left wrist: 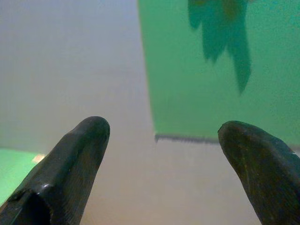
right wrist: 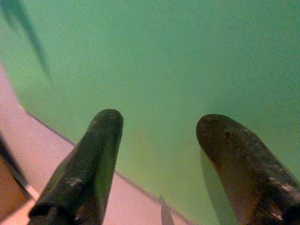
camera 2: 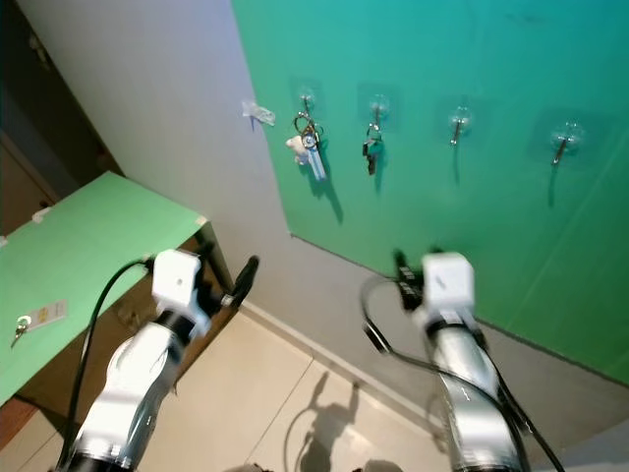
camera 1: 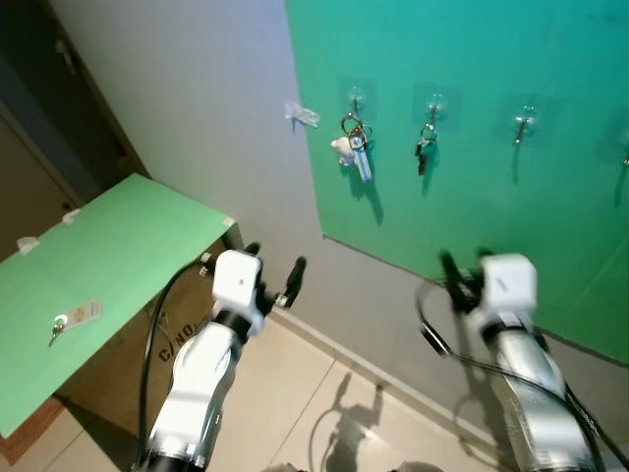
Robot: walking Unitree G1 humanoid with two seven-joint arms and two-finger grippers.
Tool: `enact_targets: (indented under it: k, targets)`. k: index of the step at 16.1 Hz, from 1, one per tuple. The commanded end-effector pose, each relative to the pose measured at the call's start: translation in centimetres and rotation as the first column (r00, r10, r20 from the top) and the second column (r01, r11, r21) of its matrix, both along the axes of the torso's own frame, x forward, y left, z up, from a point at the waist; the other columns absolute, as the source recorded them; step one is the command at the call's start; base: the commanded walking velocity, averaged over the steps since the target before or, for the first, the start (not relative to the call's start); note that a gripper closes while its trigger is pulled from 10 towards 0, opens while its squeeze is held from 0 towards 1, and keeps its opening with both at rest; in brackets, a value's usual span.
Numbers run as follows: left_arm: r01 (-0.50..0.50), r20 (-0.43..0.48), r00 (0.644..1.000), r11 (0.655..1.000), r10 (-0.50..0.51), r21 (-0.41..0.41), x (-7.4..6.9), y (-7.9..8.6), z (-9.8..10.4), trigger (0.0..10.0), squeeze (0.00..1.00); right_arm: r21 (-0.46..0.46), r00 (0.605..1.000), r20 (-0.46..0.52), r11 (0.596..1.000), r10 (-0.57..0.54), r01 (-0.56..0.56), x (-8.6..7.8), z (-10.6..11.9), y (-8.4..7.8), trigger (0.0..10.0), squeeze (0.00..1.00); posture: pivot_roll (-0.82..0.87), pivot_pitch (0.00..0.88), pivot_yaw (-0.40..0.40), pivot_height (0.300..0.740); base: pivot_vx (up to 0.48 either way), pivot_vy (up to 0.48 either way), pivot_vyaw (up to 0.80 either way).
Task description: Hang keys on a hook
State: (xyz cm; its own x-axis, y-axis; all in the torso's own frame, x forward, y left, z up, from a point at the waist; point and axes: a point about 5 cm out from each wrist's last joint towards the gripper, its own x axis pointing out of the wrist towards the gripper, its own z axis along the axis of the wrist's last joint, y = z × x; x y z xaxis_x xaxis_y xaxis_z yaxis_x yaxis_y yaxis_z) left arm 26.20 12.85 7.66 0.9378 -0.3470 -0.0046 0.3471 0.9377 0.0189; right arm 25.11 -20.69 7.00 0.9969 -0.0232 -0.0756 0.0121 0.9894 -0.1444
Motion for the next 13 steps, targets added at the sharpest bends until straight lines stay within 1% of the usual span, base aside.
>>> enact_targets:
  k: [1, 2, 3, 4, 5, 6, 7, 8, 10, 11, 13]
  targets:
    - [-0.024, 0.020, 1.000, 0.998, 0.023, 0.064, -0.6, 1.0, -0.3, 10.0, 0.00, 0.001, 0.999, -0.013, 1.000, -0.032, 0.032, -0.9, -0.9, -0.7, 10.0, 1.00, -0.25, 0.009, 0.149, 0.720, 0.000, 0.000, 0.00]
    - [-0.023, 0.016, 1.000, 0.995, 0.022, 0.095, -1.3, 1.2, -0.8, 10.0, 0.00, -0.002, 0.999, -0.032, 0.999, -0.042, 0.042, -1.7, -1.6, -1.1, 10.0, 1.00, -0.25, 0.010, 0.157, 0.720, 0.000, 0.000, 0.00]
    - [-0.014, 0.008, 1.000, 0.995, 0.013, 0.097, -1.7, 1.3, -1.2, 10.0, 0.00, -0.009, 0.998, -0.040, 0.999, -0.051, 0.051, -2.1, -2.0, -1.3, 10.0, 1.00, -0.25, 0.010, 0.158, 0.720, 0.000, 0.000, 0.00]
    - [0.004, -0.012, 1.000, 0.996, -0.003, 0.089, -2.6, 1.0, -1.7, 10.0, 0.00, -0.004, 0.997, -0.059, 0.999, -0.046, 0.046, -2.8, -2.5, -1.4, 10.0, 1.00, -0.26, 0.016, 0.161, 0.720, 0.000, 0.000, 0.00]
    - [0.027, -0.018, 1.000, 0.995, -0.025, 0.100, -3.1, 0.5, -1.9, 10.0, 0.00, -0.001, 0.997, -0.068, 1.000, -0.031, 0.031, -3.1, -2.7, -1.1, 10.0, 1.00, -0.26, 0.017, 0.162, 0.720, 0.000, 0.000, 0.00]
    - [0.030, -0.024, 0.999, 0.995, -0.027, 0.095, -3.1, 0.2, -1.8, 10.0, 0.00, -0.019, 0.997, -0.064, 0.999, -0.031, 0.030, -3.0, -2.7, -0.8, 10.0, 1.00, -0.26, 0.017, 0.162, 0.720, 0.000, 0.000, 0.00]
    - [0.004, -0.032, 0.999, 0.998, -0.002, 0.069, -1.9, 0.0, -1.3, 10.0, 0.00, -0.016, 0.998, -0.061, 0.999, -0.033, 0.032, -1.9, -2.4, -0.2, 10.0, 0.00, -0.27, 0.020, 0.164, 0.720, 0.000, 0.000, 0.00]
    - [0.002, -0.035, 0.999, 0.998, 0.000, 0.059, -1.3, -0.2, -0.9, 10.0, 0.00, 0.002, 0.998, -0.051, 1.000, -0.029, 0.030, -1.2, -2.0, 0.1, 10.0, 0.00, -0.27, 0.023, 0.166, 0.720, 0.000, 0.000, 0.00]
    - [0.011, -0.030, 1.000, 0.998, -0.009, 0.057, -0.9, -0.4, -0.6, 10.0, 0.00, 0.009, 0.999, -0.039, 1.000, -0.016, 0.016, -0.7, -1.6, 0.4, 10.0, 0.00, -0.27, 0.025, 0.167, 0.720, 0.000, 0.000, 0.00]
    - [0.032, -0.028, 0.999, 0.998, -0.031, 0.045, -0.5, -0.6, -0.1, 10.0, 0.00, 0.031, 1.000, -0.024, 0.999, -0.007, 0.008, 0.1, -1.1, 0.8, 10.0, 0.00, -0.27, 0.030, 0.170, 0.720, 0.000, 0.000, 0.00]
    - [0.051, -0.029, 0.998, 0.998, -0.050, 0.026, -0.5, -0.6, 0.0, 10.0, 0.00, 0.041, 1.000, -0.021, 0.999, 0.003, -0.002, 0.5, -0.9, 1.3, 10.0, 0.00, -0.26, 0.037, 0.168, 0.720, 0.000, 0.401, 0.00]
